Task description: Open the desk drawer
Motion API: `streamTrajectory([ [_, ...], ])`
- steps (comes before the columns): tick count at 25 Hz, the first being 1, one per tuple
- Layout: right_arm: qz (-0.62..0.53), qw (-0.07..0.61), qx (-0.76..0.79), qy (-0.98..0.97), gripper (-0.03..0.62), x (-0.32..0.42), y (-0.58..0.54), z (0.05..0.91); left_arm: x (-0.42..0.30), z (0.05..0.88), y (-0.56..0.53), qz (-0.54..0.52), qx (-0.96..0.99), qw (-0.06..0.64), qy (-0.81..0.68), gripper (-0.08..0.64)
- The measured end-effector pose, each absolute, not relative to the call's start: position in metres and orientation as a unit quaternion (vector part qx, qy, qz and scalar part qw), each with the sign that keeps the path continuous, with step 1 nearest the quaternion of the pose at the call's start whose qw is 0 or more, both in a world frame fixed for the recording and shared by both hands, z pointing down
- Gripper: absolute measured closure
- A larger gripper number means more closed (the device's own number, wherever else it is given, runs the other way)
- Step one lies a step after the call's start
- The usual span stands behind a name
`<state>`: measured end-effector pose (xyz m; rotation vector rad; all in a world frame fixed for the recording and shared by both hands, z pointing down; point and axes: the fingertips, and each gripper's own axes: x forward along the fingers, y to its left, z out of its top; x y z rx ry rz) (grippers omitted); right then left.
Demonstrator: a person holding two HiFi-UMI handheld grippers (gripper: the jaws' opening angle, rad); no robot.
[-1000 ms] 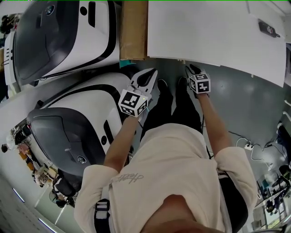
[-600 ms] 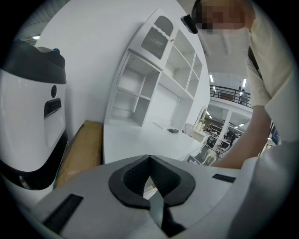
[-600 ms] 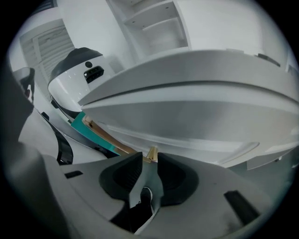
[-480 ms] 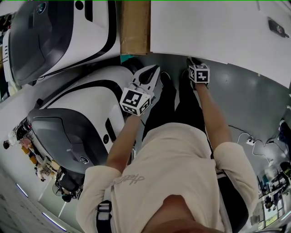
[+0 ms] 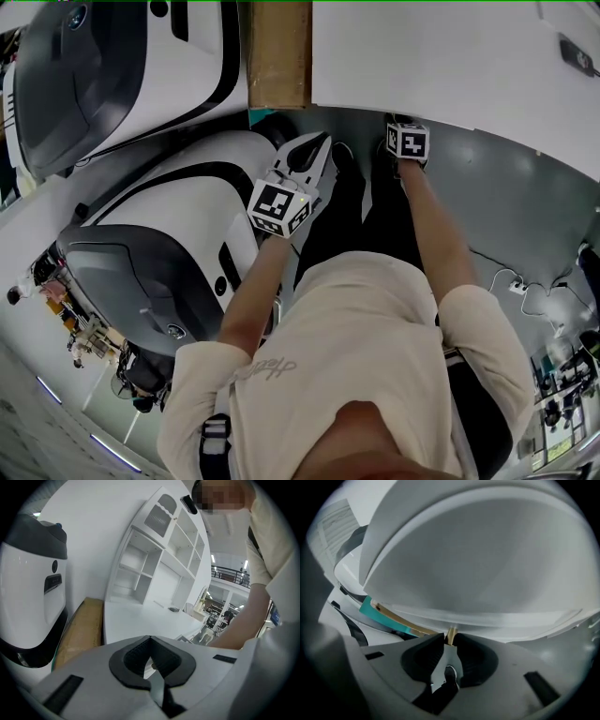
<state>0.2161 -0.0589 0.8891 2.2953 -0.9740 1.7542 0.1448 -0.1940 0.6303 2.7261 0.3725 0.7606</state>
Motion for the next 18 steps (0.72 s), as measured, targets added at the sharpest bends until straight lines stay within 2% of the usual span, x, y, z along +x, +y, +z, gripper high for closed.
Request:
streamTrajectory([
  [18, 0.583, 0.051, 0.746, -0.317, 0.503, 0.213, -0.059, 0.89, 0.129, 0.631, -0.195, 0.271, 0.942, 0.145, 0.132, 0.56],
])
